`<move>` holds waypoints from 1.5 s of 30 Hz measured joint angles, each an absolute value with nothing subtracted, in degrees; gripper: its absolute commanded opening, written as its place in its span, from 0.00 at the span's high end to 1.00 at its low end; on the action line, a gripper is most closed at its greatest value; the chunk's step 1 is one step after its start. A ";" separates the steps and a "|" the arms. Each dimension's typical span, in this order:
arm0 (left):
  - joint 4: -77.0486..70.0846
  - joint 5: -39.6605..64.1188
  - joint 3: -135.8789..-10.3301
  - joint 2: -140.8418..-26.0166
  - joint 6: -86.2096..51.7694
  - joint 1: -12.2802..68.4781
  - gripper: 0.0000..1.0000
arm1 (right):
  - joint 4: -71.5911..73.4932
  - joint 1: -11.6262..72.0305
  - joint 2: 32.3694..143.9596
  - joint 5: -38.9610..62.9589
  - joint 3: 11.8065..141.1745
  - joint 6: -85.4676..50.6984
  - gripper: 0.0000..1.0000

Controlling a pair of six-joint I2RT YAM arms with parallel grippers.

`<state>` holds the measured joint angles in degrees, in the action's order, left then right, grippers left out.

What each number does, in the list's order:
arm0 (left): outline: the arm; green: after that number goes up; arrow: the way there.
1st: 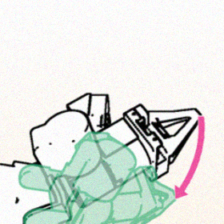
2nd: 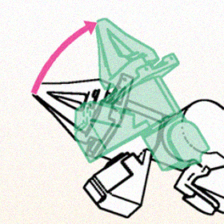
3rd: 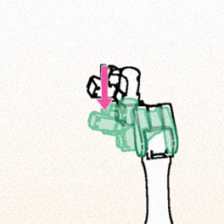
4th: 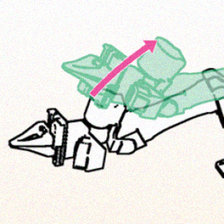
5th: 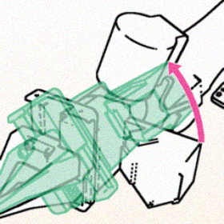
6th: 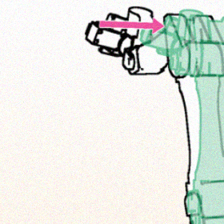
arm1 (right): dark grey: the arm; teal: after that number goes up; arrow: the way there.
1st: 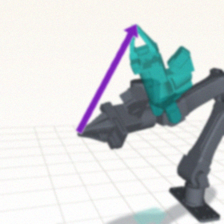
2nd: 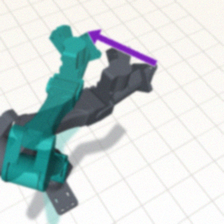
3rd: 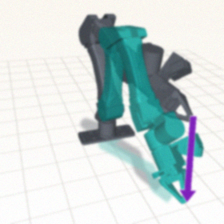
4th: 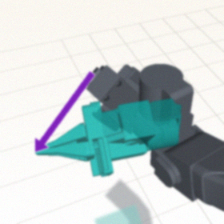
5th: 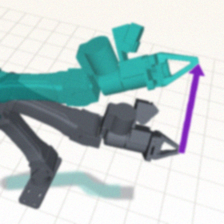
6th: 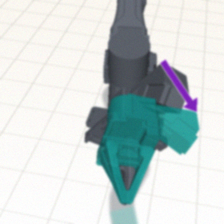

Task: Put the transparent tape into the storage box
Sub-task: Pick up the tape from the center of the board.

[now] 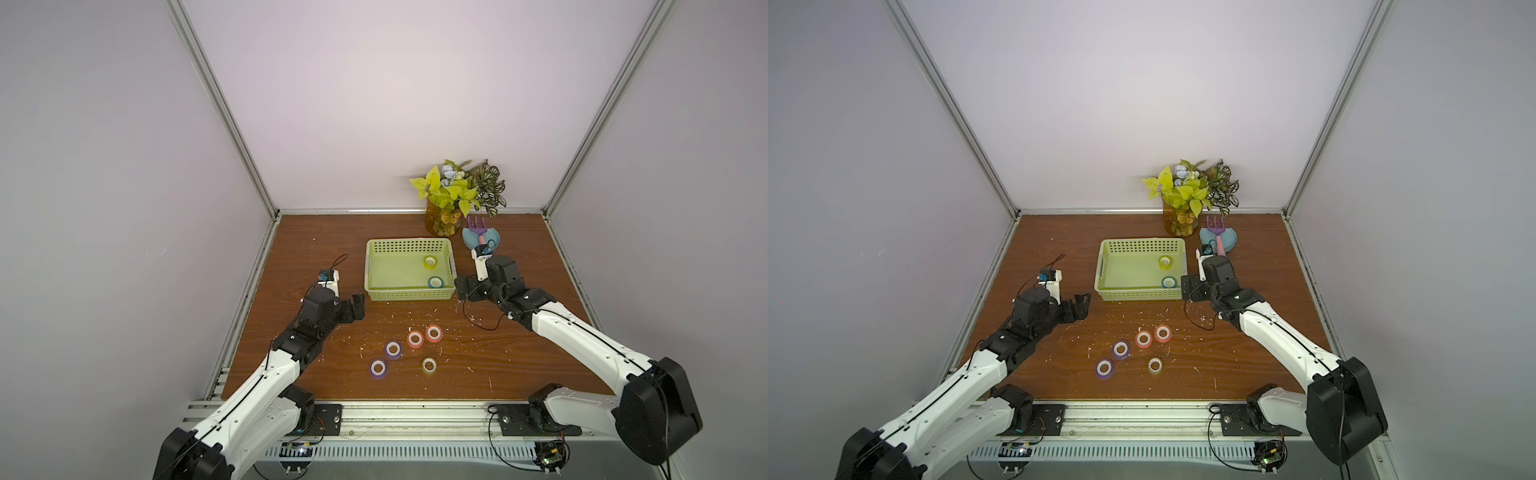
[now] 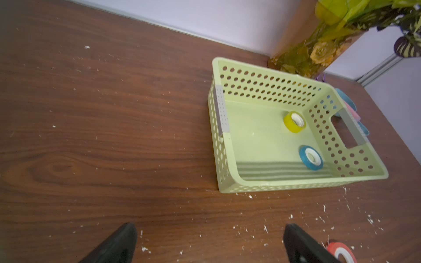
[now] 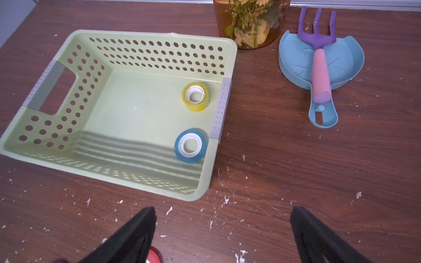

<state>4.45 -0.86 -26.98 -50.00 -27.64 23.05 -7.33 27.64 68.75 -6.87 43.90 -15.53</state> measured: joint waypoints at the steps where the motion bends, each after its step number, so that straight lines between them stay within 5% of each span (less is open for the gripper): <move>1: 5.58 -0.67 -27.73 -50.52 -27.81 23.86 0.00 | -5.87 27.64 67.72 -6.90 42.15 -15.81 0.01; 19: 17.21 -3.40 -32.36 -57.36 -33.45 43.11 0.00 | 17.89 27.64 45.93 -10.00 10.85 -18.04 0.01; 28: 21.23 -3.22 -34.24 -63.09 -38.00 52.23 0.05 | 22.48 27.64 34.92 -15.31 5.10 -18.09 0.01; 45: 30.26 1.28 -36.69 -71.75 -42.06 56.88 0.15 | 24.18 27.64 40.16 -16.56 4.80 -18.09 0.01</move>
